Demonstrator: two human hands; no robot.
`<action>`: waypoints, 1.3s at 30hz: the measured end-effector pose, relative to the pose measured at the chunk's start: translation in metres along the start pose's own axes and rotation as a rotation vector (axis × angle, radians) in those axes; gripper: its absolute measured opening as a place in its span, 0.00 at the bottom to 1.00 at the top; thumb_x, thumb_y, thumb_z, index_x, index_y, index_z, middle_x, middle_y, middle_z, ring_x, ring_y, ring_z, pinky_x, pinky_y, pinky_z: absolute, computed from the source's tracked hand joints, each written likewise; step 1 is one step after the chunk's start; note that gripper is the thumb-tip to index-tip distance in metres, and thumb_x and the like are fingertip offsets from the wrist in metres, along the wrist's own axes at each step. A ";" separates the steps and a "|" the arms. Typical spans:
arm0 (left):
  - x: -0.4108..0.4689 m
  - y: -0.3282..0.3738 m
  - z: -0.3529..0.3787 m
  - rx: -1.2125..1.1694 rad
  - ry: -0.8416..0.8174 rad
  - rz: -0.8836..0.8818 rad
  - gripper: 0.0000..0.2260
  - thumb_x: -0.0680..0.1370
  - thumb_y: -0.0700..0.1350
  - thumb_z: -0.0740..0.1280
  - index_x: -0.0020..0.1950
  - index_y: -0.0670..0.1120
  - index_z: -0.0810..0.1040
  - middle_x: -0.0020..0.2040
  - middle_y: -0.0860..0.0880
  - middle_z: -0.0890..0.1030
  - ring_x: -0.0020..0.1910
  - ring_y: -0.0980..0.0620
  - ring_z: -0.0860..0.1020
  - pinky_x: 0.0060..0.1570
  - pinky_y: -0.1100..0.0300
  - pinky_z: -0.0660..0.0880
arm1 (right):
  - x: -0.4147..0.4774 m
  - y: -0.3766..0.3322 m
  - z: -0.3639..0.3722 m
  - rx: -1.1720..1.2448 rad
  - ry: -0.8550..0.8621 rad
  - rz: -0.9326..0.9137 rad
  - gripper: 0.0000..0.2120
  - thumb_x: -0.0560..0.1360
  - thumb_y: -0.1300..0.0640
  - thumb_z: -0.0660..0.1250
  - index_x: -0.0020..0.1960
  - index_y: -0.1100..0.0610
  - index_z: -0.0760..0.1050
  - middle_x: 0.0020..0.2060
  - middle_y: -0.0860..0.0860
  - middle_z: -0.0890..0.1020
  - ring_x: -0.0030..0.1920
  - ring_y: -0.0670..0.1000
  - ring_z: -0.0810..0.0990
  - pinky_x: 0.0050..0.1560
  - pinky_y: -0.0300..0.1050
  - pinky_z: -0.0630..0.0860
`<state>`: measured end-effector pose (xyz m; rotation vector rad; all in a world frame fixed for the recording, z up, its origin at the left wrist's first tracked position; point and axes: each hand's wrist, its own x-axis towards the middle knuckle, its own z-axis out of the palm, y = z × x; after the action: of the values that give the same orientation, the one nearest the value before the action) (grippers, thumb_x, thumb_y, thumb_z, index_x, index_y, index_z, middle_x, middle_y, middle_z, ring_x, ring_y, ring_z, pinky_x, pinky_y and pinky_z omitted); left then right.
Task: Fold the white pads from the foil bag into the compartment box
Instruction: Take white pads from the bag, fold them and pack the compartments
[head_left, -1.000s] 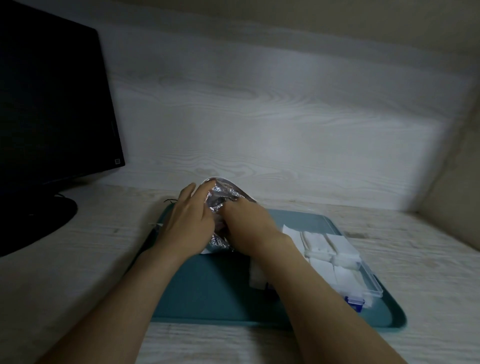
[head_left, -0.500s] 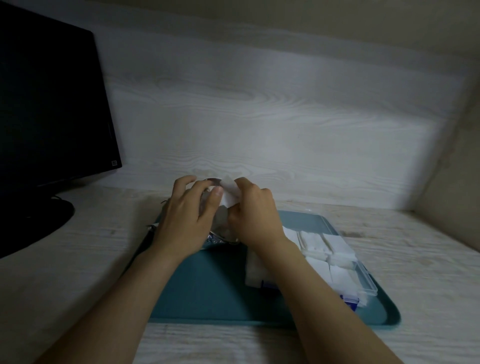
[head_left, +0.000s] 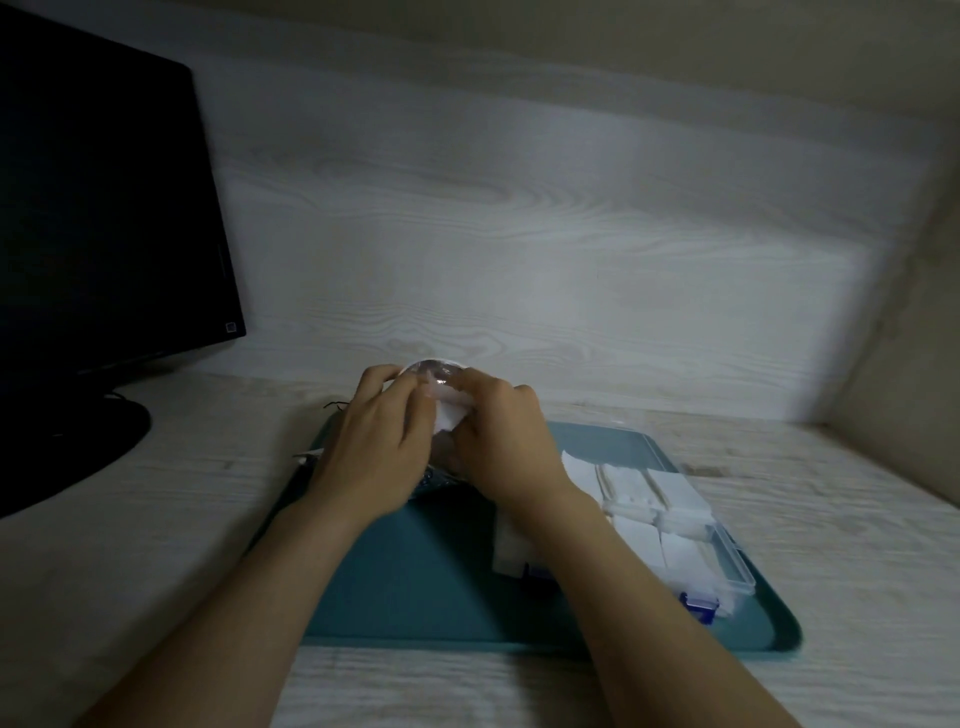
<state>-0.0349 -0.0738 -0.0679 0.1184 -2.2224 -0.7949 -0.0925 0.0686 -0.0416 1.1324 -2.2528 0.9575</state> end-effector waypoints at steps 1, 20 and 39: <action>0.000 0.001 -0.001 -0.019 0.013 -0.003 0.18 0.84 0.51 0.54 0.64 0.48 0.80 0.66 0.50 0.74 0.57 0.49 0.78 0.57 0.59 0.70 | 0.000 0.002 0.000 -0.002 0.032 0.055 0.14 0.73 0.57 0.68 0.57 0.53 0.82 0.44 0.53 0.86 0.43 0.59 0.81 0.42 0.44 0.68; -0.003 0.002 0.003 -0.012 -0.007 0.103 0.27 0.76 0.50 0.75 0.74 0.50 0.74 0.67 0.52 0.72 0.56 0.52 0.79 0.54 0.55 0.79 | -0.004 0.006 -0.014 0.233 0.119 0.171 0.07 0.77 0.61 0.71 0.51 0.50 0.77 0.39 0.41 0.81 0.41 0.49 0.81 0.41 0.42 0.75; -0.007 0.030 0.000 0.005 0.350 0.280 0.22 0.76 0.28 0.58 0.64 0.40 0.83 0.66 0.43 0.79 0.67 0.43 0.75 0.71 0.58 0.70 | -0.027 0.016 -0.067 0.777 0.098 0.550 0.19 0.78 0.58 0.76 0.65 0.56 0.73 0.54 0.52 0.84 0.48 0.53 0.87 0.41 0.52 0.87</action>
<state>-0.0253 -0.0472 -0.0555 -0.0483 -1.8578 -0.5660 -0.0853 0.1390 -0.0205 0.6776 -2.1880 2.1813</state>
